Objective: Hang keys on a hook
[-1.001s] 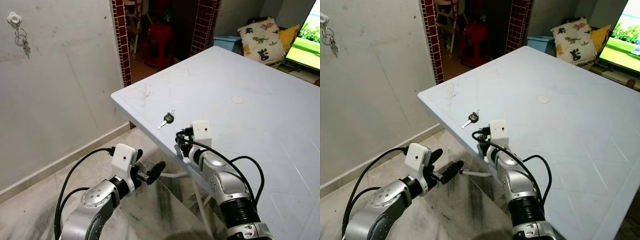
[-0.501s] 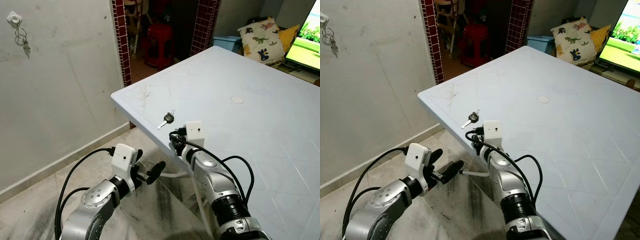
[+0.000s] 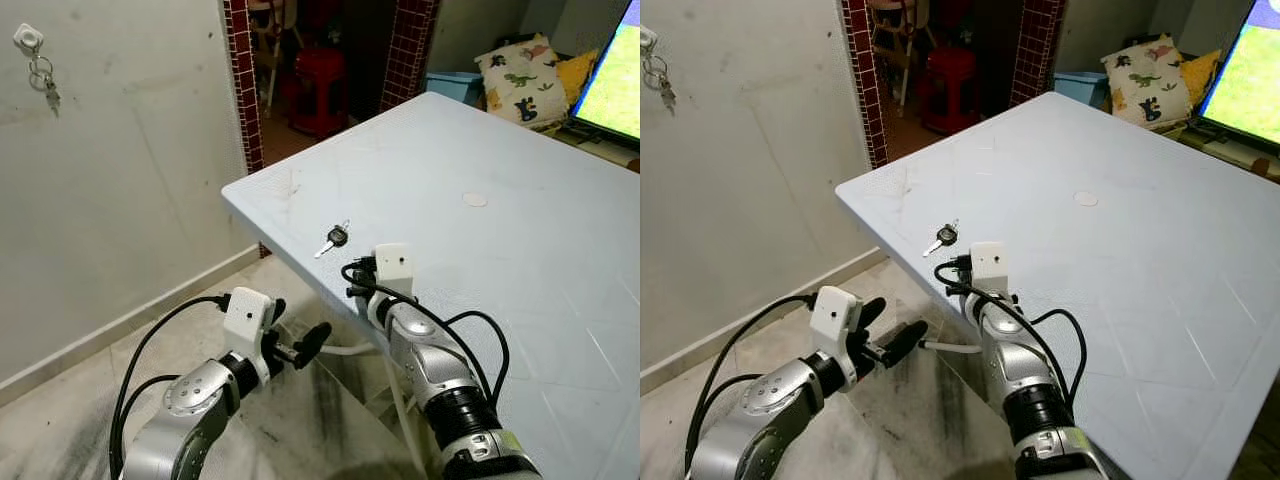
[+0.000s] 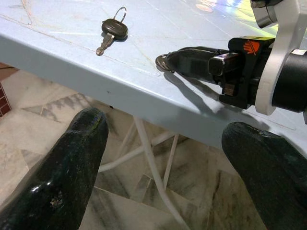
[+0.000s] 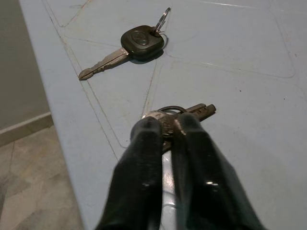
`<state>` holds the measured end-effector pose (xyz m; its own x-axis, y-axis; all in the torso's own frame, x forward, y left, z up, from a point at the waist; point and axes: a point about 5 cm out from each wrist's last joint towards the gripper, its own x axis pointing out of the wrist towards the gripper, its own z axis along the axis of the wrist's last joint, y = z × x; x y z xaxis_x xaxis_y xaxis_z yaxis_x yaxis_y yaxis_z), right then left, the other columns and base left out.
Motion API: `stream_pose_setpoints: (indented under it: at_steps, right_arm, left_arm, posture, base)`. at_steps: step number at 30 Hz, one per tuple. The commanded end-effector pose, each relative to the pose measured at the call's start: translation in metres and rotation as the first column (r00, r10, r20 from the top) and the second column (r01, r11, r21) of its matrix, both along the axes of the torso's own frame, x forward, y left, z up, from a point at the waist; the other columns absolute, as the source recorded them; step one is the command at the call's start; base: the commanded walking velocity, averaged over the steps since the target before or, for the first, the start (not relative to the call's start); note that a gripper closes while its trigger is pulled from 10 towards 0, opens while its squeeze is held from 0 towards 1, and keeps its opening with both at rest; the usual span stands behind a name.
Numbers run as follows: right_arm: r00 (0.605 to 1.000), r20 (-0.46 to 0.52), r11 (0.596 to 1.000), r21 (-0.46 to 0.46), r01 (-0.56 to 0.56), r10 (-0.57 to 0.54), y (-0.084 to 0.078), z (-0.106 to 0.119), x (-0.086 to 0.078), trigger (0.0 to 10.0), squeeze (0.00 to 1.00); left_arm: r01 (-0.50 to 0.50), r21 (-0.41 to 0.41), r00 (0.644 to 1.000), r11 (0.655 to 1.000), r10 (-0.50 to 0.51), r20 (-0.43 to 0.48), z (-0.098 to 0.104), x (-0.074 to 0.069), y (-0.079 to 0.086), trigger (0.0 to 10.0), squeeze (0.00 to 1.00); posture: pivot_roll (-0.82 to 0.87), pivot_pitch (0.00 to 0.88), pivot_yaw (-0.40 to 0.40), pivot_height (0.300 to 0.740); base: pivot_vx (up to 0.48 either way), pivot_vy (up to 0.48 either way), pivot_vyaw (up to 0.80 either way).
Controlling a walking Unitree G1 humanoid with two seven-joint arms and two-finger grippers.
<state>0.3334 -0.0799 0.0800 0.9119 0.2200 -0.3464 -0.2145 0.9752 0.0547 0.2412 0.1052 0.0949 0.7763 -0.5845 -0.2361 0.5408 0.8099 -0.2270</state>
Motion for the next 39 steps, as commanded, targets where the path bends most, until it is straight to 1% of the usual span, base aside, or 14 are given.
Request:
stream_pose_setpoints:
  at_steps: [1, 18, 19, 23, 27, 30, 32, 33, 34, 35, 39]
  right_arm:
    - [1.0, 0.012, 1.0, -0.009, -0.007, 0.007, 0.002, 0.002, 0.002, 0.0, 0.0]
    - [0.999, 0.03, 1.0, -0.012, 0.012, -0.011, 0.002, 0.003, 0.003, 0.0, 0.0]
    - [0.997, 0.067, 0.999, -0.027, 0.038, -0.036, -0.001, 0.006, 0.005, 0.0, 0.0]
    - [0.989, 0.135, 0.997, -0.04, 0.06, -0.054, -0.003, 0.014, 0.005, 0.0, 0.0]
    - [0.988, 0.147, 0.997, -0.036, 0.061, -0.056, -0.003, 0.015, 0.004, 0.0, 0.0]
    - [0.988, 0.14, 0.997, -0.034, 0.068, -0.062, -0.004, 0.014, 0.005, 0.0, 0.0]
    - [0.99, 0.136, 0.998, -0.037, 0.054, -0.048, -0.003, 0.014, 0.005, 0.0, 0.0]
    - [0.99, 0.133, 0.998, -0.027, 0.048, -0.044, -0.002, 0.014, 0.005, 0.6, 0.0]
    - [0.991, 0.127, 0.999, -0.021, 0.036, -0.033, -0.001, 0.013, 0.004, 4.1, 1.0]
    - [0.992, 0.123, 0.999, -0.017, 0.035, -0.032, 0.0, 0.013, 0.004, 10.0, 1.0]
    - [0.992, 0.119, 0.999, -0.02, 0.032, -0.03, 0.0, 0.012, 0.004, 10.0, 1.0]
  left_arm:
    - [-0.012, 0.002, 1.0, 1.0, 0.012, -0.005, 0.0, 0.001, 0.002, 10.0, 0.0]
    - [-0.014, 0.001, 1.0, 1.0, 0.014, -0.008, 0.0, 0.001, 0.003, 10.0, 0.0]
    - [-0.015, 0.0, 1.0, 1.0, 0.015, -0.009, 0.0, 0.001, 0.003, 10.0, 0.0]
    - [-0.016, 0.001, 1.0, 1.0, 0.016, -0.01, 0.0, 0.001, 0.004, 10.0, 0.0]
    - [-0.016, 0.001, 1.0, 1.0, 0.016, -0.01, 0.0, 0.001, 0.004, 10.0, 0.0]
    - [-0.016, 0.0, 1.0, 1.0, 0.016, -0.01, 0.0, 0.002, 0.004, 10.0, 0.0]
    - [-0.016, 0.0, 1.0, 1.0, 0.016, -0.011, 0.0, 0.002, 0.004, 10.0, 0.0]
    - [-0.015, 0.0, 1.0, 1.0, 0.015, -0.011, 0.0, 0.002, 0.004, 10.0, 0.0]
    - [-0.016, 0.0, 1.0, 1.0, 0.016, -0.011, 0.0, 0.002, 0.004, 10.0, 0.0]
    - [-0.016, 0.0, 1.0, 1.0, 0.016, -0.012, 0.0, 0.002, 0.004, 10.0, 0.0]
    - [-0.018, -0.003, 1.0, 1.0, 0.018, -0.014, 0.0, 0.002, 0.004, 10.0, 0.0]
  posture:
    - [0.08, 0.0, -0.022, 0.74]
    - [0.08, 0.0, -0.018, 0.74]
    - [0.08, 0.0, -0.017, 0.74]
    - [0.08, 0.0, -0.016, 0.74]
    - [0.08, 0.0, -0.014, 0.74]
    - [0.08, 0.0, -0.014, 0.74]
    - [0.08, 0.0, -0.014, 0.74]
    - [0.08, 0.0, -0.014, 0.74]
    - [0.08, 0.0, -0.014, 0.74]
    - [0.08, 0.0, -0.014, 0.74]
    - [0.08, 0.0, -0.016, 0.74]
  base:
    - [0.0, 0.0, 0.0]
    - [0.0, 0.0, 0.0]
    - [0.0, 0.0, 0.0]
    - [0.0, 0.0, 0.0]
    - [0.0, 0.0, 0.0]
    - [0.0, 0.0, 0.0]
    - [0.0, 0.0, 0.0]
    - [0.0, 0.0, 0.0]
    - [0.0, 0.0, 0.0]
    - [0.0, 0.0, 0.0]
    - [0.0, 0.0, 0.0]
